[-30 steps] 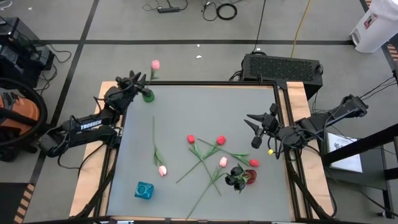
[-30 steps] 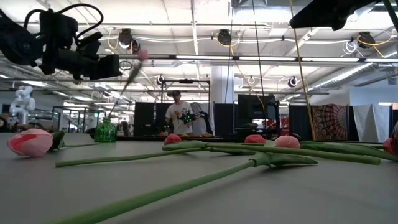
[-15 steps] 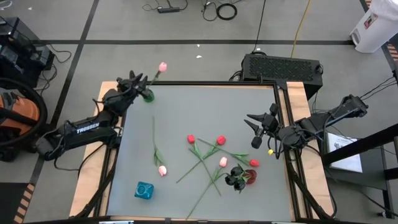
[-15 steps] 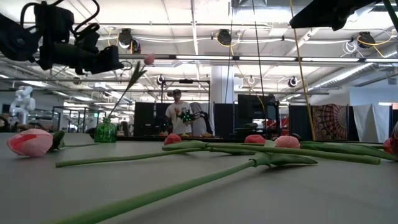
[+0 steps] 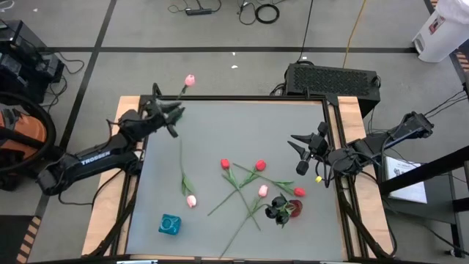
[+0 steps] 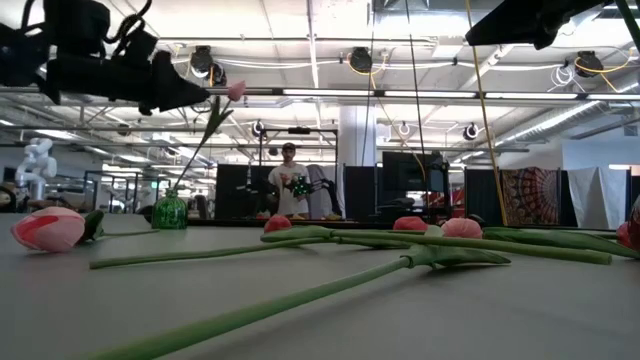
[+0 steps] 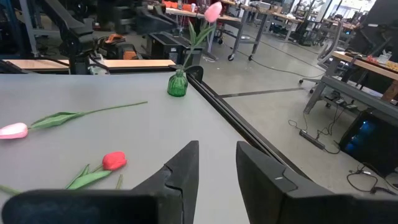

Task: Sort flowers into vase by color
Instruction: Put the left pink flower into the green vase

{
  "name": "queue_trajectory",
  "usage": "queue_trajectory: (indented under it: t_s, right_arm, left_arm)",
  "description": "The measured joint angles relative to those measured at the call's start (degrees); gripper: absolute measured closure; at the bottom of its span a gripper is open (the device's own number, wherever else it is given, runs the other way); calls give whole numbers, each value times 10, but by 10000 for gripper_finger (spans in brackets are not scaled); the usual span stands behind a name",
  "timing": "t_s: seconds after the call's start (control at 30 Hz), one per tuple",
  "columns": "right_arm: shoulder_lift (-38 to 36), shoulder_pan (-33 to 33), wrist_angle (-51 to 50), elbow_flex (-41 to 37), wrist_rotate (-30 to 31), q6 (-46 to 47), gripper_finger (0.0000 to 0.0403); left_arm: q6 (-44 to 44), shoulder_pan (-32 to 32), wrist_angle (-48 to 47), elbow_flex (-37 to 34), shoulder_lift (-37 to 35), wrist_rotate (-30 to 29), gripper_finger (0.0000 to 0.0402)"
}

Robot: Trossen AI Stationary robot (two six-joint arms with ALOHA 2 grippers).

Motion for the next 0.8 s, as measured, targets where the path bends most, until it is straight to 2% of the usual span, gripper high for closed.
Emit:
queue_trajectory:
  t_s: [0.17,0.3,0.53,0.7,0.8]
  right_arm:
    - [0,0,0,0,0,0,305]
    - [0,0,0,0,0,0,305]
    - [0,0,0,0,0,0,305]
    - [0,0,0,0,0,0,305]
    - [0,0,0,0,0,0,305]
  left_arm:
    - [0,-20,-50,0,-23,118,267]
    - [-1,-41,-87,0,-37,179,267]
    - [-4,-99,-119,0,-48,233,267]
    - [-86,-163,-117,0,-48,237,267]
    - [-105,-207,-117,0,-48,237,267]
